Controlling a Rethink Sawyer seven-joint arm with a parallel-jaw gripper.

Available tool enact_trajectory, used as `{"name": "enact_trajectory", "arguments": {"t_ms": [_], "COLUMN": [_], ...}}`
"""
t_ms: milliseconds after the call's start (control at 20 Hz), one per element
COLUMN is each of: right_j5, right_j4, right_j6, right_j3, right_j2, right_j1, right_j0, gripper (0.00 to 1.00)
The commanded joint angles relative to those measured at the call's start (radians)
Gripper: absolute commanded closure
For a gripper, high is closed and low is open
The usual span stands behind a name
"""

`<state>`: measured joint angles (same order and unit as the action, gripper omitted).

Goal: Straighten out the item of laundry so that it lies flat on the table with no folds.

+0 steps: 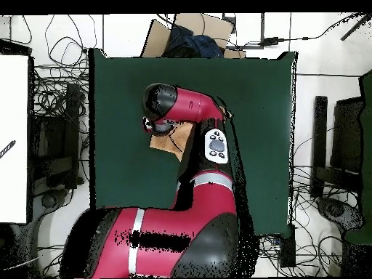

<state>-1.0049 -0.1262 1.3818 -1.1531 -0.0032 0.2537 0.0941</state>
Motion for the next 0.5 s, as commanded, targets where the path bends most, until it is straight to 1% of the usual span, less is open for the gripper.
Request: {"name": "enact_trajectory", "arguments": {"t_ms": [50,150,350,500], "right_j5": [-0.076,-0.116,-0.119,-0.102], "right_j4": [0.041,0.064,0.059,0.047], "right_j6": [0.138,0.121,0.104,0.114], "right_j3": [0.068,0.107,0.116,0.104], "right_j2": [0.013,-0.006,0.008,0.021], "right_j1": [0.015,0.014,0.005,-0.002], "right_j0": [-0.024,-0.029,-0.012,-0.005], "gripper": [0.0,0.0,0.0,0.0]}}
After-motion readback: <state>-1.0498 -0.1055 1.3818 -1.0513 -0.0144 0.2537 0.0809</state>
